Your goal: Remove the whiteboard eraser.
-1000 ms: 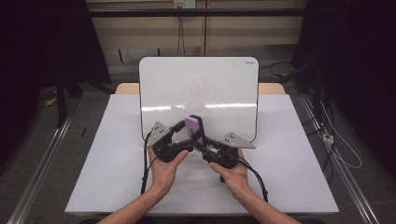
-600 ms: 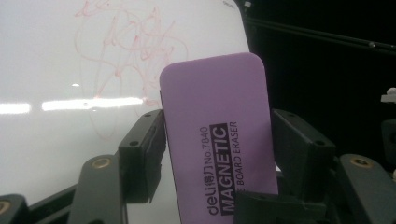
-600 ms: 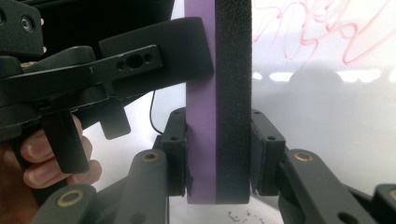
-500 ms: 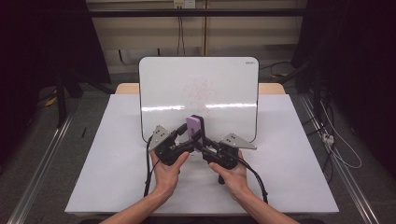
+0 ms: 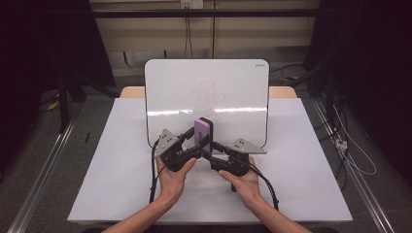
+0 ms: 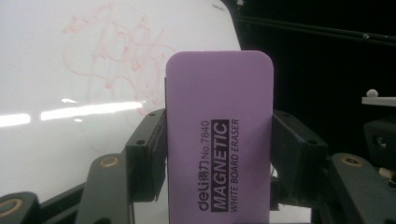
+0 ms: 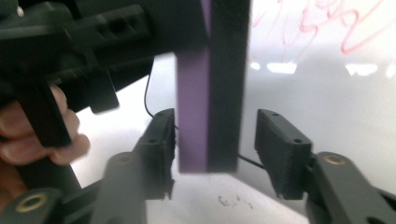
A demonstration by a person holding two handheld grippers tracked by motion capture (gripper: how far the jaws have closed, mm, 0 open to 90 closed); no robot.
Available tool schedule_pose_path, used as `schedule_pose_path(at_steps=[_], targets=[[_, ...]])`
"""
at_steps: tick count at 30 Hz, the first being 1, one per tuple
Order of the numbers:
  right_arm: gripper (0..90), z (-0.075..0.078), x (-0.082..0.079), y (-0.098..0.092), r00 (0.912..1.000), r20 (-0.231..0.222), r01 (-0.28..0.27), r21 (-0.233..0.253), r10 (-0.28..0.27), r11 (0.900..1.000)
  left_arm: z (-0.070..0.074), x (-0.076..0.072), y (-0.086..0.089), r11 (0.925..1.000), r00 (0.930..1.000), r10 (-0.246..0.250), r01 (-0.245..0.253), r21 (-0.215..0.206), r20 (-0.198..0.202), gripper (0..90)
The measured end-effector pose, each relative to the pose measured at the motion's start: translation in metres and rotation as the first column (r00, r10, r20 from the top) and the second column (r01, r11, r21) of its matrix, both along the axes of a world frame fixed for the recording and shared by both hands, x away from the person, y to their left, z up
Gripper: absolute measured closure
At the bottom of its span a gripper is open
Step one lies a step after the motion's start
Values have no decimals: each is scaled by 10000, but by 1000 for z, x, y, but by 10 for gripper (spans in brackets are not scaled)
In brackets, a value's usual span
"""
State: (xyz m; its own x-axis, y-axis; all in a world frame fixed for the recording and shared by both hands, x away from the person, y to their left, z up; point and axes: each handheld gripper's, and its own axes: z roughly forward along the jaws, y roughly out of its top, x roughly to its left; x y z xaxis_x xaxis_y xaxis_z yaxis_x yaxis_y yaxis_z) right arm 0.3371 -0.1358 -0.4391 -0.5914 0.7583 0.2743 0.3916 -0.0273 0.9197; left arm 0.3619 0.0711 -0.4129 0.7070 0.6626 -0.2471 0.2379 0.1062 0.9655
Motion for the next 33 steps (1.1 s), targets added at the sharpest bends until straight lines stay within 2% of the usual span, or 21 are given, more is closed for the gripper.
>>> schedule_pose_path(at_steps=[1, 2, 6, 8, 9, 10, 11, 12, 13, 15, 16, 18, 20, 25, 26, 30, 32, 33], targets=[[439, 0, 0, 0, 10000, 0, 0, 0, 0, 10000, 1, 0, 1, 10000, 10000, 18, -18, -67, 8, 412], [386, 1, -1, -1, 10000, 46, 2, -89, -2, 10000, 2, 1, 3, 10000, 10000, 51, -51, -5, 41, 412], [322, 1, -3, -6, 9999, 57, -81, -270, 83, 9996, 7, 2, 8, 9997, 9996, 111, -115, 192, 254, 412], [238, 1, -7, -14, 9999, 19, -121, -682, 122, 9976, 9, 2, 10, 9995, 9991, 108, -120, 304, 402, 412], [238, 1, -7, -14, 9999, 19, -121, -682, 122, 9976, 10, 2, 10, 9995, 9991, 47, -60, 298, 433, 412], [183, 1, -10, -21, 10000, -27, 89, -986, -93, 9951, 11, 2, 11, 9994, 9990, 69, -84, 342, 434, 412], [170, 1, -11, -25, 9999, -57, 101, -976, -107, 9952, 12, 2, 14, 9988, 9988, 20, -43, 484, 483, 412], [170, 1, -11, -25, 9999, -57, 101, -976, -107, 9952, 12, 2, 14, 9988, 9988, 20, -43, 484, 483, 412], [148, 2, -13, -33, 9995, 81, 314, -1164, -307, 9927, 12, 3, 15, 9989, 9989, 19, -41, 474, 458, 412], [134, 3, -14, -37, 9993, 108, 378, -1168, -368, 9924, 12, 5, 18, 9991, 9995, -14, 0, 429, 323, 412], [96, 5, -14, -44, 9986, 97, 531, -1121, -523, 9923, 12, 6, 20, 9988, 9996, -13, -1, 484, 289, 412], [84, 6, -16, -50, 9980, 208, 617, -1108, -598, 9919, 16, 6, 25, 9970, 9993, -68, 39, 775, 367, 412], [73, 6, -18, -56, 9966, 310, 797, -1099, -768, 9907, 17, 7, 27, 9967, 9995, -149, 125, 800, 293, 412], [51, 5, -22, -71, 9930, 233, 1179, -1178, -1160, 9860, 24, 7, 37, 9936, 9994, 38, -79, 1127, 358, 412], [50, 4, -25, -78, 9903, 167, 1387, -1265, -1377, 9822, 25, 8, 39, 9928, 9993, 55, -100, 1193, 381, 412], [50, 2, -31, -91, 9858, 190, 1678, -1388, -1668, 9760, 32, 8, 46, 9899, 9983, 287, -354, 1371, 509, 412], [51, 2, -33, -97, 9824, 255, 1869, -1524, -1851, 9705, 35, 9, 50, 9884, 9987, 332, -386, 1470, 390, 412], [51, 2, -35, -101, 9805, 293, 1965, -1504, -1943, 9689, 38, 10, 52, 9850, 9981, 460, -523, 1646, 418, 412]])
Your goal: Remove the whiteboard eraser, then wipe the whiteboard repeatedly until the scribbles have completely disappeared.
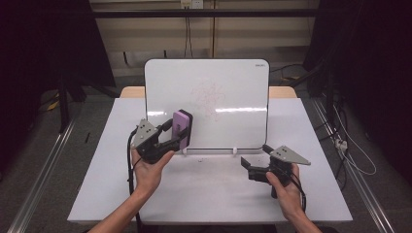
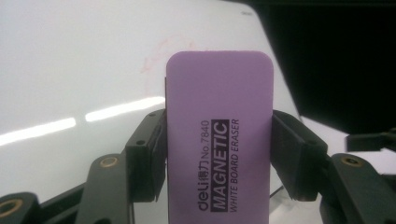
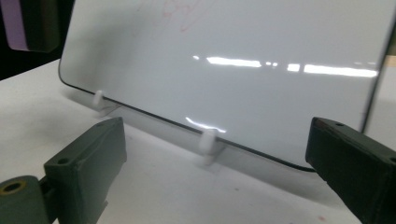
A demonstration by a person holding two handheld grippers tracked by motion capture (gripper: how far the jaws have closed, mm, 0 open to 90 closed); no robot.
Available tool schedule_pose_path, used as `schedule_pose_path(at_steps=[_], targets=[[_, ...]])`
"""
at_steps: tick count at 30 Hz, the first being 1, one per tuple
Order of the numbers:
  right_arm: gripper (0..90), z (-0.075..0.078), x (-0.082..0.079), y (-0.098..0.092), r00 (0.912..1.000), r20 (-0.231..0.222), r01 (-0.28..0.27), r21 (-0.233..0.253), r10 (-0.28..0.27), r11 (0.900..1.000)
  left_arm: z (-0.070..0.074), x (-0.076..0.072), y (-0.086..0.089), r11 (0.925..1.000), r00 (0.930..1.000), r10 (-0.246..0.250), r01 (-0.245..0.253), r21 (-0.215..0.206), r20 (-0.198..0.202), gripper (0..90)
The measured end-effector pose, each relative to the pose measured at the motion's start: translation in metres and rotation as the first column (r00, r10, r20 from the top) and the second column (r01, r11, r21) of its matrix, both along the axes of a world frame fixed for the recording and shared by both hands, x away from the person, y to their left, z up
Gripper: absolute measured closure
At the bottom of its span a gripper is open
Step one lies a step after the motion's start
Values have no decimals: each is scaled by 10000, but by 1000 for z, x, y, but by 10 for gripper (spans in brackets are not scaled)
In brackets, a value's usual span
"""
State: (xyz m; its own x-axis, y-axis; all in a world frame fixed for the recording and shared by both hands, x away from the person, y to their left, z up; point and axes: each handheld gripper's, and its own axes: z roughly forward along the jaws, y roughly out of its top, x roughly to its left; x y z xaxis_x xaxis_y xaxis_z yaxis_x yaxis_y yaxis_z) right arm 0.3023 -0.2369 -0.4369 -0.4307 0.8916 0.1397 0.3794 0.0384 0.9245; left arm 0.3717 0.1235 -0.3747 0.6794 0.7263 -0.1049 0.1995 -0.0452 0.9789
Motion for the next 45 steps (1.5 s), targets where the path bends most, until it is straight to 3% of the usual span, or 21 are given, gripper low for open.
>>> schedule_pose_path(at_steps=[1, 2, 11, 16, 17, 23, 26, 31, 37, 40, 45], targets=[[51, 0, 0, 0, 10000, 0, 0, 0, 0, 10000, 0, 0, 0, 10000, 10000, 0, 0, 0, 0, 412], [51, 0, -3, -7, 9999, 56, 152, -101, -151, 9998, 3, 1, 4, 9990, 10000, -1, -2, 453, 61, 412], [51, -1, -12, -23, 9984, 99, 557, -460, -553, 9974, 18, 1, 11, 9912, 9996, 121, -151, 1319, 237, 413], [46, -2, -17, -36, 9975, 96, 712, -738, -707, 9947, 23, 4, 12, 9801, 9993, 113, -179, 1977, 348, 413], [46, -2, -17, -36, 9975, 96, 712, -738, -707, 9947, 23, 5, 11, 9747, 9993, 137, -213, 2226, 355, 413], [43, -5, -17, -42, 9971, -37, 749, -965, -756, 9925, 24, 15, 7, 9617, 9992, 241, -321, 2721, 328, 413], [44, -5, -16, -41, 9970, -69, 765, -938, -775, 9926, 29, 23, 3, 9507, 9991, 304, -383, 3078, 302, 413], [44, -7, -17, -39, 9980, 6, 635, -939, -637, 9936, 41, 39, -6, 9324, 9958, 584, -794, 3527, 700, 413], [43, -10, -17, -38, 9982, -102, 585, -911, -597, 9941, 50, 57, -20, 9005, 9899, 780, -1209, 4178, 1184, 414], [43, -9, -18, -38, 9986, 6, 529, -923, -531, 9943, 51, 64, -27, 8837, 9892, 812, -1279, 4503, 1217, 413], [42, -8, -19, -40, 9984, 39, 572, -843, -571, 9948, 54, 81, -40, 8646, 9869, 934, -1461, 4807, 1319, 413]])
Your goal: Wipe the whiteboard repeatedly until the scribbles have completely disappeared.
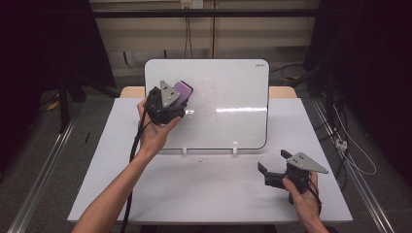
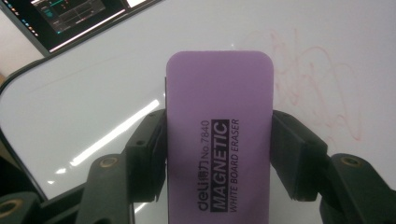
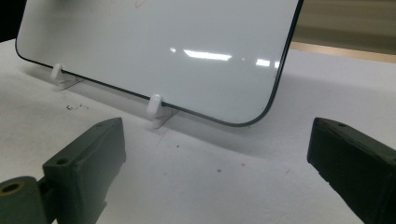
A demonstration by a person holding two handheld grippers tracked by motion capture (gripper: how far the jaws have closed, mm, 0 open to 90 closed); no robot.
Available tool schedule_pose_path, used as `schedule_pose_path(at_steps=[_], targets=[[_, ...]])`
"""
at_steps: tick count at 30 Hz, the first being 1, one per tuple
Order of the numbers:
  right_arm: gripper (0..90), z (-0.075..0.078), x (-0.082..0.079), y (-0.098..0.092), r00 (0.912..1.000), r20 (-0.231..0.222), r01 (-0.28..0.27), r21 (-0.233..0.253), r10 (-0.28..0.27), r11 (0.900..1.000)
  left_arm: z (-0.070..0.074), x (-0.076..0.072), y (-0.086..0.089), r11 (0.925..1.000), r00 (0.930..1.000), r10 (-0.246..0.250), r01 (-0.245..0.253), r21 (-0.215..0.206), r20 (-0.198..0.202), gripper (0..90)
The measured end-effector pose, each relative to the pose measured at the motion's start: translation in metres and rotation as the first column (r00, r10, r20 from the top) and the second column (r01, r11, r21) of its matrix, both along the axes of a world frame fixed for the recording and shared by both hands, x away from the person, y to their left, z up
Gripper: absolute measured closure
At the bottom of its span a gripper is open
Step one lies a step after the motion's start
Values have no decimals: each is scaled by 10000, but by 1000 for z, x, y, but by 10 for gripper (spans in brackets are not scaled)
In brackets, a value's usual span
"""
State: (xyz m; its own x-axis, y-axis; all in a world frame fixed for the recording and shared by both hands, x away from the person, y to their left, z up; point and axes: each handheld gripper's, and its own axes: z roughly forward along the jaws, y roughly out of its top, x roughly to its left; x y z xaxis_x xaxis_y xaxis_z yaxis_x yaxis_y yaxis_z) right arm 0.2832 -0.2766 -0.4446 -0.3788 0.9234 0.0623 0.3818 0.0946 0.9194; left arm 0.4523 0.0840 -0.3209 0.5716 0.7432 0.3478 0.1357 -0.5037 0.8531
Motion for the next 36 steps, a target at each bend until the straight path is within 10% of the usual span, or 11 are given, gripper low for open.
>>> schedule_pose_path(at_steps=[13, 30, 36], targets=[[40, -2, 2, -1, 9999, -104, -95, -24, 95, 10000, 1, 32, -31, 9974, 9982, 501, -517, 504, 318, 414], [38, -5, 4, -1, 9997, -205, -129, 20, 130, 9999, -25, 20, -53, 9908, 9967, -30, -80, 1353, 811, 414], [38, -4, 5, 0, 9996, -194, -190, 40, 191, 9998, -11, 34, -52, 9864, 9932, 28, -219, 1627, 1164, 414]])
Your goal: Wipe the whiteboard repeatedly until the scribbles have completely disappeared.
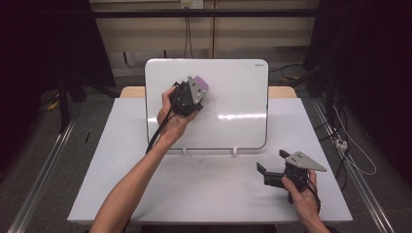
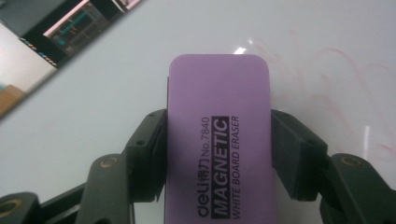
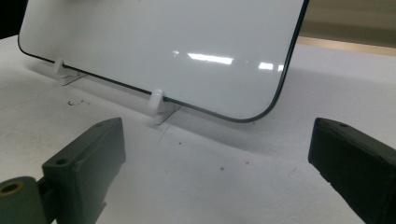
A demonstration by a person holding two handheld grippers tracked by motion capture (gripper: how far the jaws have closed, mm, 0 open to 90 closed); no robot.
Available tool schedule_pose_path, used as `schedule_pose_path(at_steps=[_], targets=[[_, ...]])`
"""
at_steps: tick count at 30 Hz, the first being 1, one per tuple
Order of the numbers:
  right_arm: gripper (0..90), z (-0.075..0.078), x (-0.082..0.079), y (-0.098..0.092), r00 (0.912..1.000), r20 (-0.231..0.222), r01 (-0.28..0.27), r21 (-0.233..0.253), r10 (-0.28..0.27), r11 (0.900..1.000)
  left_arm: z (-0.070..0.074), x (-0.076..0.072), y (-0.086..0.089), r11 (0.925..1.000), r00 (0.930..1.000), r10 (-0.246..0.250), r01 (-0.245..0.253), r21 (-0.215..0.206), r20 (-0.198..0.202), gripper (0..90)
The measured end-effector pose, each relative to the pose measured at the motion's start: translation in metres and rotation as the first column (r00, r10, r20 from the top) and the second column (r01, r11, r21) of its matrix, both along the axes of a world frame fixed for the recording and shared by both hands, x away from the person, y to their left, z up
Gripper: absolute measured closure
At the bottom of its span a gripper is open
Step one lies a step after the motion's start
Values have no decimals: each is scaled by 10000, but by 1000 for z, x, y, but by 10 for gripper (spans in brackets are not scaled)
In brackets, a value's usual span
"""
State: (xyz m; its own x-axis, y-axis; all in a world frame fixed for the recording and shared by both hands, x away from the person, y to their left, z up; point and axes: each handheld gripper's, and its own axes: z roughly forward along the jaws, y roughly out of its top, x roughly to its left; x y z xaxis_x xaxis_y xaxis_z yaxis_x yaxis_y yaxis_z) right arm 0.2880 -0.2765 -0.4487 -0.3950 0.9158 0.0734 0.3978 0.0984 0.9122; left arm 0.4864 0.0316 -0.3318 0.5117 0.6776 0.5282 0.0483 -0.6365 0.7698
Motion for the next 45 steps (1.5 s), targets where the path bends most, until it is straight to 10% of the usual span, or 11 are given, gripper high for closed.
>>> schedule_pose_path(at_steps=[5, 20, 31, 37, 45], targets=[[38, 0, 0, -2, 10000, 3, 16, 22, -16, 10000, 22, 21, 5, 9981, 9985, 547, -546, -283, 29, 414], [37, -1, 3, 3, 9998, -81, -162, 73, 163, 9998, -15, -15, -44, 9974, 9974, -701, 699, 170, 168, 414], [36, -1, 1, -4, 10000, -33, 15, 156, -14, 9999, 13, 14, -36, 9994, 9996, -186, 193, -293, 230, 413], [36, 0, 0, -3, 10000, -15, 14, 205, -14, 9998, -9, -6, -56, 9970, 9963, -764, 759, 154, 384, 414], [36, 0, 0, -2, 10000, -12, -29, 126, 29, 9999, -43, -41, -77, 9750, 9796, -2001, 1969, 1031, 211, 414]])
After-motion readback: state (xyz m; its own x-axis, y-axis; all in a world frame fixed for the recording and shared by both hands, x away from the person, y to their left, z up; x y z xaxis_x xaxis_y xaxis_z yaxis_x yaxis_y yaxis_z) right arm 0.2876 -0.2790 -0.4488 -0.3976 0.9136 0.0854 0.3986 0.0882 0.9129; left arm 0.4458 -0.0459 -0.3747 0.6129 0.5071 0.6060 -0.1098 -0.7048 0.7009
